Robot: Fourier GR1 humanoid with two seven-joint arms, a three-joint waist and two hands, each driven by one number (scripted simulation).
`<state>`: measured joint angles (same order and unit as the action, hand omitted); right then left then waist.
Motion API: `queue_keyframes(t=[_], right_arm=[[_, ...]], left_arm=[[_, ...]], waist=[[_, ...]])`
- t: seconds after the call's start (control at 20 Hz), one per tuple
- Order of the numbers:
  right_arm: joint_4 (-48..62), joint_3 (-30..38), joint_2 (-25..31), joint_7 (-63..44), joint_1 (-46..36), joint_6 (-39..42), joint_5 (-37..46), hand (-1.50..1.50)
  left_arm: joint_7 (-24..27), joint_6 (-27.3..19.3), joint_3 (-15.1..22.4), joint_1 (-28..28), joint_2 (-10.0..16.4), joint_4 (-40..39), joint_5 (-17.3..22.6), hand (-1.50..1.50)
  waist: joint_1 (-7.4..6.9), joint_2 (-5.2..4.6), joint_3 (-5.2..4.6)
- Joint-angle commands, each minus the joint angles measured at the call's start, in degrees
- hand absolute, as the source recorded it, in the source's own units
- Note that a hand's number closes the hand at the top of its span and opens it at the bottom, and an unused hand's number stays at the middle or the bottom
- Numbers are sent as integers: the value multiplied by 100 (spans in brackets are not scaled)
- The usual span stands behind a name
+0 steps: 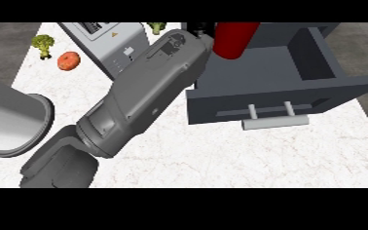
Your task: Pick up the can, place it into the drawer and close the drawer
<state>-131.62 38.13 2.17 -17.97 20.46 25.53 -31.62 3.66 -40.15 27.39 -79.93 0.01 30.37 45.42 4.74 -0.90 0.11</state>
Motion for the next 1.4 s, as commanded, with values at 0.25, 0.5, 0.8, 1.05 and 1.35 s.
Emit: queue_keyframes(t=[0.25, 0.5, 0.8, 1.05, 1.35], right_arm=[[379, 55, 77, 211, -154, 206, 46, -150], [154, -70, 35, 52, -322, -37, 315, -150], [-71, -144, -121, -31, -142, 24, 165, -150], [-416, -20, 131, 471, -463, 159, 955, -150], [-428, 56, 584, 1060, -686, 622, 1326, -150]], left_arm=[[113, -483, 569, -113, -1, -259, 516, -150], [448, -490, 670, -31, -1, -422, 706, -150], [664, -491, 749, 21, -1, -492, 965, -150], [847, -511, 731, 15, -1, -431, 1154, -150], [1219, -593, 753, 44, -1, -237, 1404, -150]], waist=[[71, -10, 6], [67, -34, 1], [90, -27, 1], [48, -32, -2], [96, -26, 2]])
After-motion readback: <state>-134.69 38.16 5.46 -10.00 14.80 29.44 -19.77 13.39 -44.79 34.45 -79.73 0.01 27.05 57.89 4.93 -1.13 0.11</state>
